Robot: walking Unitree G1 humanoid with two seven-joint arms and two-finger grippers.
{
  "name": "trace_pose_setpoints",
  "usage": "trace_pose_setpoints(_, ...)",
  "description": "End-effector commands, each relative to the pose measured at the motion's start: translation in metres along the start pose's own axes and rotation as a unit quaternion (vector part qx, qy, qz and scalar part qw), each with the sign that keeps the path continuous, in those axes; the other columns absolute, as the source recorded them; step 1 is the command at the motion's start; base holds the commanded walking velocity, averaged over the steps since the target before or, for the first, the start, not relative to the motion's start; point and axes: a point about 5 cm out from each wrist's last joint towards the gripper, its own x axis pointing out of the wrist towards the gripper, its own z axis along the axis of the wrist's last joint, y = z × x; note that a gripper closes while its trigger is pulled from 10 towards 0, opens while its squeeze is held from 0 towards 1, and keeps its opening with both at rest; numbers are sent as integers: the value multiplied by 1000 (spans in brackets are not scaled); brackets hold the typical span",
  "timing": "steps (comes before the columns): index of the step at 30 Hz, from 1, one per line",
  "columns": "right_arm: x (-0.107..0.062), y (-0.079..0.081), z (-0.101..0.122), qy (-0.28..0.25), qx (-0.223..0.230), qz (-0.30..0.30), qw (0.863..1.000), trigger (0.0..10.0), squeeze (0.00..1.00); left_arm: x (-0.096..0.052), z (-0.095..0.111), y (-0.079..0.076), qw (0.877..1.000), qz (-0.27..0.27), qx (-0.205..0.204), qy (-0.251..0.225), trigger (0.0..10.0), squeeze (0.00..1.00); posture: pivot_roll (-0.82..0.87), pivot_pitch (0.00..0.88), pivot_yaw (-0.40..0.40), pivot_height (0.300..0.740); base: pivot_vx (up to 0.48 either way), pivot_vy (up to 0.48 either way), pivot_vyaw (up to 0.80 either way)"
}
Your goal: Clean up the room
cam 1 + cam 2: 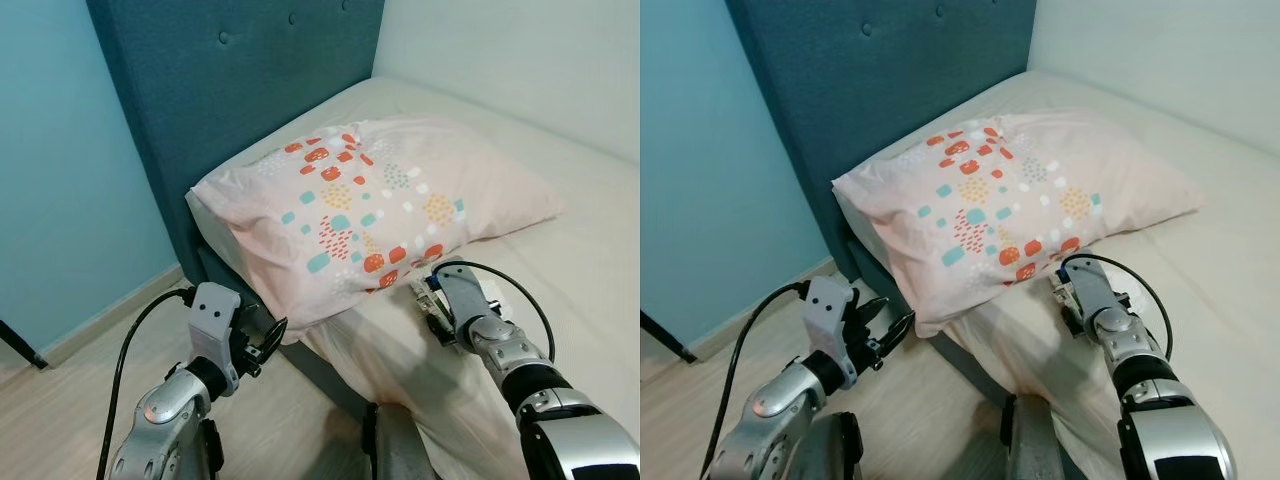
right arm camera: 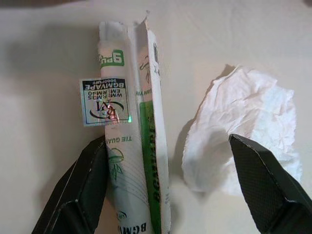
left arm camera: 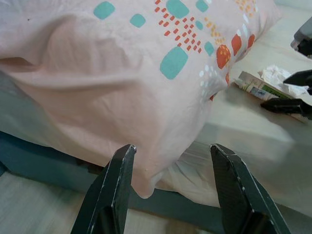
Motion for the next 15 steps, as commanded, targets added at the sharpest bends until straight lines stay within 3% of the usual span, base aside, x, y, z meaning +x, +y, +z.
trace_pose_setpoints(1, -1, -3, -11, 13, 16, -8, 1000, 10000, 1000, -2, -1, -2, 1000, -12, 5, 9, 10000, 0, 34, 189, -75, 545, 0, 0, 0)
trace_pose_setpoints(8, -2, -13, -5, -22, 45, -36, 998, 10000, 1000, -4, 2, 2, 1000, -5, 9, 9, 10000, 0, 61, 207, -69, 545, 0, 0, 0)
trace_pose_setpoints(15, -2, -17, -8, -17, 55, -49, 997, 10000, 1000, -8, 4, 3, 1000, -3, 7, 12, 10000, 0, 82, 218, -64, 545, 0, 0, 0)
